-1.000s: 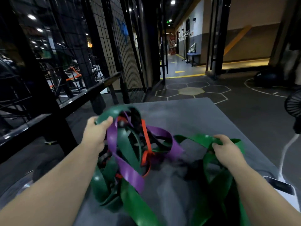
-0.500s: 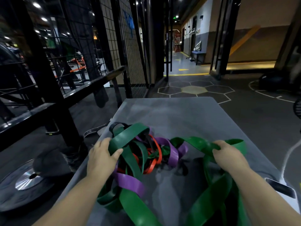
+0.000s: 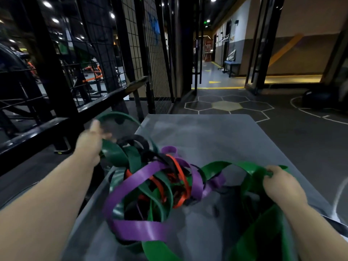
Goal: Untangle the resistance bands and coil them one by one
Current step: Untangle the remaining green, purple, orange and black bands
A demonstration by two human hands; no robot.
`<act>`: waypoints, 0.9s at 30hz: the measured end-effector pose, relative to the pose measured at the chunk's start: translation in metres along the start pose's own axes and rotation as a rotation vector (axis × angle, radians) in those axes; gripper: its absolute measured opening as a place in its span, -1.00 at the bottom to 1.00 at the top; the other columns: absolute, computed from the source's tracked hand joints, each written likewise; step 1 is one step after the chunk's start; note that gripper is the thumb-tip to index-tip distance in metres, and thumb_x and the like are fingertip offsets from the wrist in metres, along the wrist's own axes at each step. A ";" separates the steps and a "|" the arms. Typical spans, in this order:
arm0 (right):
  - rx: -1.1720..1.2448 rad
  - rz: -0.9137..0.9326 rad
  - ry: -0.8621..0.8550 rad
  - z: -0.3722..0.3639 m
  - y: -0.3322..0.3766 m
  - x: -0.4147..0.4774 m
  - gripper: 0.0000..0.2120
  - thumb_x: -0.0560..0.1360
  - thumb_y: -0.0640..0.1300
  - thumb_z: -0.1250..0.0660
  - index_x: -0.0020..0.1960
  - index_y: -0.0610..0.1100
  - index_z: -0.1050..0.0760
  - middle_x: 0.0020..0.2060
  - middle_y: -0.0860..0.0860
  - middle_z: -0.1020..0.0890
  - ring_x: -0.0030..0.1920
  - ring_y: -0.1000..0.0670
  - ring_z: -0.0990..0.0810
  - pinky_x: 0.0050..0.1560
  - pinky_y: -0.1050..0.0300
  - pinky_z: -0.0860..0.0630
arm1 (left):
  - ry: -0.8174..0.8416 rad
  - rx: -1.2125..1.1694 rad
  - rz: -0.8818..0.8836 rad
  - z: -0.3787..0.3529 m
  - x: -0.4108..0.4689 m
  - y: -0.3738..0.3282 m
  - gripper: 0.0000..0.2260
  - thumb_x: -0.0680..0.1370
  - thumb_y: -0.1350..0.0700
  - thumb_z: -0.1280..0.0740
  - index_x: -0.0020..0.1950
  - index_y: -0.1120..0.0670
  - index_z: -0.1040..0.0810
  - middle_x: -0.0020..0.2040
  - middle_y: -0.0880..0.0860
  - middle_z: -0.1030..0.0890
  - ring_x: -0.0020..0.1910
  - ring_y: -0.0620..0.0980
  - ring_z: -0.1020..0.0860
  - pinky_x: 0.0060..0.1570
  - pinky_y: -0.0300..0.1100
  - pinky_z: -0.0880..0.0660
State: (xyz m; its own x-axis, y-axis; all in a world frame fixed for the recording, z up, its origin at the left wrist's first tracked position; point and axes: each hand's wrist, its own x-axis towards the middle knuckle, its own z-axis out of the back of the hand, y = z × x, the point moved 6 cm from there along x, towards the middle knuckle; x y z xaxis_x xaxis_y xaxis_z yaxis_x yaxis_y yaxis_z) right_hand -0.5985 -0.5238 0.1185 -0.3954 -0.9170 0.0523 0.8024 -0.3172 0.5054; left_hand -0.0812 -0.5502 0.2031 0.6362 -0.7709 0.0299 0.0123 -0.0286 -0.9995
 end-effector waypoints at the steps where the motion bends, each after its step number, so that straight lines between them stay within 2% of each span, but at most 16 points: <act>1: -0.003 0.009 0.025 -0.005 0.002 0.000 -0.60 0.54 -0.19 -0.15 0.36 0.01 -0.41 -0.01 -0.16 -0.62 -0.08 -0.20 -0.57 -0.10 0.02 -0.51 | 0.058 0.350 0.055 0.002 0.004 0.016 -0.64 0.64 -0.04 -0.16 0.13 0.24 -0.53 0.10 0.27 -0.59 0.03 0.23 -0.60 0.10 0.03 -0.53; 3: -0.019 0.040 0.094 -0.016 0.010 -0.003 -0.58 0.54 -0.21 -0.15 0.38 0.03 -0.37 0.05 -0.14 -0.62 -0.03 -0.19 -0.58 -0.05 0.03 -0.48 | 0.071 0.915 0.079 0.007 -0.002 0.044 -0.62 0.63 0.05 -0.20 0.32 0.29 -0.44 0.32 0.33 -0.44 0.28 0.32 -0.42 0.28 0.06 -0.39; 4: -0.030 0.062 0.135 -0.021 0.015 -0.006 -0.56 0.54 -0.21 -0.16 0.40 0.04 -0.35 0.10 -0.14 -0.62 0.02 -0.18 -0.57 -0.02 0.04 -0.47 | 0.043 1.026 0.016 0.006 -0.013 0.048 -0.62 0.61 0.05 -0.22 0.35 0.25 -0.42 0.36 0.31 -0.39 0.32 0.31 -0.37 0.30 0.05 -0.36; 5: -0.040 0.093 0.173 -0.027 0.018 -0.006 -0.54 0.55 -0.22 -0.16 0.42 0.04 -0.32 0.13 -0.13 -0.61 0.03 -0.16 -0.57 -0.02 0.06 -0.45 | 0.001 1.018 -0.079 0.004 -0.027 0.047 -0.65 0.60 0.05 -0.24 0.33 0.19 -0.45 0.36 0.28 -0.39 0.32 0.29 -0.36 0.29 0.04 -0.35; 7: -0.091 0.136 0.243 -0.036 0.022 -0.006 -0.51 0.55 -0.23 -0.16 0.45 0.04 -0.28 0.07 -0.11 -0.62 -0.07 -0.12 -0.55 -0.15 0.11 -0.42 | -0.039 0.820 -0.259 -0.003 -0.056 0.047 -0.76 0.56 0.03 -0.31 0.14 0.15 -0.51 0.20 0.25 -0.49 0.17 0.26 -0.46 0.16 0.05 -0.41; 9: -0.141 0.146 0.268 -0.042 0.025 -0.004 -0.52 0.54 -0.20 -0.18 0.45 0.03 -0.28 -0.01 -0.08 -0.60 -0.12 -0.10 -0.53 -0.20 0.11 -0.42 | -0.002 0.680 -0.304 -0.008 -0.085 0.056 -0.76 0.53 -0.03 -0.35 0.00 0.12 -0.44 0.05 0.16 -0.50 0.01 0.18 -0.49 -0.01 -0.01 -0.43; 11: -0.195 0.156 0.228 -0.040 0.029 -0.006 -0.54 0.53 -0.11 -0.23 0.42 0.00 -0.31 0.04 -0.09 -0.59 0.01 -0.15 -0.55 -0.09 0.07 -0.49 | 0.030 0.637 -0.313 -0.011 -0.109 0.066 -0.73 0.53 -0.03 -0.37 0.05 0.06 -0.35 0.07 0.11 -0.45 0.01 0.12 -0.46 -0.05 -0.06 -0.37; 13: -0.218 0.189 0.120 -0.032 0.041 -0.012 -0.58 0.53 -0.01 -0.28 0.37 -0.03 -0.37 0.10 -0.12 -0.56 0.12 -0.21 -0.52 0.03 0.01 -0.51 | 0.062 0.615 -0.309 -0.011 -0.120 0.075 -0.66 0.51 -0.04 -0.39 0.15 0.03 -0.33 0.14 0.09 -0.44 0.10 0.11 -0.45 0.01 -0.05 -0.39; 15: -0.153 0.288 -0.008 -0.023 0.067 -0.029 -0.67 0.53 0.06 -0.31 0.22 -0.07 -0.51 0.07 -0.14 -0.58 0.12 -0.22 -0.54 0.06 0.00 -0.51 | 0.120 0.601 -0.255 -0.009 -0.122 0.084 -0.45 0.44 -0.10 -0.46 0.31 0.05 -0.32 0.25 0.09 -0.45 0.20 0.11 -0.46 0.15 0.01 -0.45; 16: -0.104 0.350 0.003 -0.025 0.084 -0.043 -0.70 0.53 0.12 -0.30 0.08 -0.08 -0.57 -0.02 -0.13 -0.62 0.07 -0.20 -0.58 0.01 0.03 -0.51 | 0.150 0.599 -0.230 -0.008 -0.123 0.086 -0.35 0.40 -0.11 -0.50 0.37 0.05 -0.31 0.29 0.08 -0.45 0.25 0.10 -0.45 0.21 0.04 -0.45; 18: 0.030 0.423 0.261 -0.045 0.112 -0.077 -0.48 0.50 0.33 -0.20 -0.18 -0.12 -0.57 -0.25 -0.07 -0.65 -0.10 -0.14 -0.63 -0.10 0.06 -0.51 | 0.184 0.590 -0.206 -0.009 -0.127 0.089 -0.31 0.39 -0.09 -0.52 0.41 0.01 -0.29 0.32 0.04 -0.45 0.31 0.08 -0.43 0.25 0.01 -0.43; 20: 0.155 0.419 0.530 -0.069 0.131 -0.113 -0.27 0.37 0.53 -0.10 -0.17 -0.16 -0.53 -0.26 -0.02 -0.65 -0.18 -0.06 -0.62 -0.08 0.02 -0.53 | 0.196 0.589 -0.190 -0.013 -0.133 0.090 -0.36 0.42 -0.07 -0.50 0.40 -0.05 -0.29 0.29 -0.03 -0.44 0.30 0.07 -0.43 0.15 -0.07 -0.41; 21: 0.167 0.404 0.590 -0.076 0.136 -0.126 -0.26 0.30 0.57 -0.12 -0.11 -0.11 -0.51 -0.20 0.02 -0.63 -0.16 -0.02 -0.60 -0.10 0.02 -0.52 | 0.207 0.581 -0.174 -0.017 -0.138 0.089 -0.40 0.43 -0.06 -0.49 0.40 -0.08 -0.30 0.24 -0.08 -0.43 0.28 0.06 -0.44 0.09 -0.11 -0.38; 24: 0.083 0.390 0.535 -0.087 0.134 -0.142 -0.26 0.21 0.48 -0.41 0.10 -0.02 -0.29 0.05 0.07 -0.50 0.06 -0.02 -0.54 -0.11 0.08 -0.41 | 0.248 0.483 -0.128 -0.026 -0.147 0.091 -0.51 0.49 -0.03 -0.44 0.37 -0.14 -0.33 0.18 -0.15 -0.39 0.16 -0.07 -0.40 0.06 -0.15 -0.32; 25: 0.077 0.399 0.499 -0.089 0.131 -0.142 -0.26 0.22 0.39 -0.48 0.13 0.00 -0.23 0.06 0.06 -0.46 0.08 -0.04 -0.53 -0.09 0.10 -0.40 | 0.247 0.441 -0.119 -0.027 -0.150 0.089 -0.55 0.50 -0.02 -0.42 0.35 -0.14 -0.35 0.17 -0.15 -0.41 0.12 -0.09 -0.39 0.06 -0.15 -0.33; 27: 0.125 0.400 0.455 -0.093 0.125 -0.137 -0.36 0.31 0.19 -0.53 0.11 0.02 -0.18 -0.01 0.04 -0.47 -0.03 -0.05 -0.51 -0.11 0.09 -0.42 | 0.232 0.402 -0.095 -0.025 -0.149 0.087 -0.62 0.51 -0.02 -0.40 0.29 -0.16 -0.39 0.14 -0.12 -0.44 0.07 -0.08 -0.41 0.04 -0.14 -0.34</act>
State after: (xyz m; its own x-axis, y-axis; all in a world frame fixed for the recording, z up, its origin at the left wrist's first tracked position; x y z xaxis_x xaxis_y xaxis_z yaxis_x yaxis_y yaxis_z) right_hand -0.4026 -0.4600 0.0945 0.1772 -0.9791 -0.0999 0.7797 0.0777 0.6213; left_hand -0.1936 -0.4537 0.1115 0.4288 -0.9001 0.0767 0.3888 0.1072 -0.9151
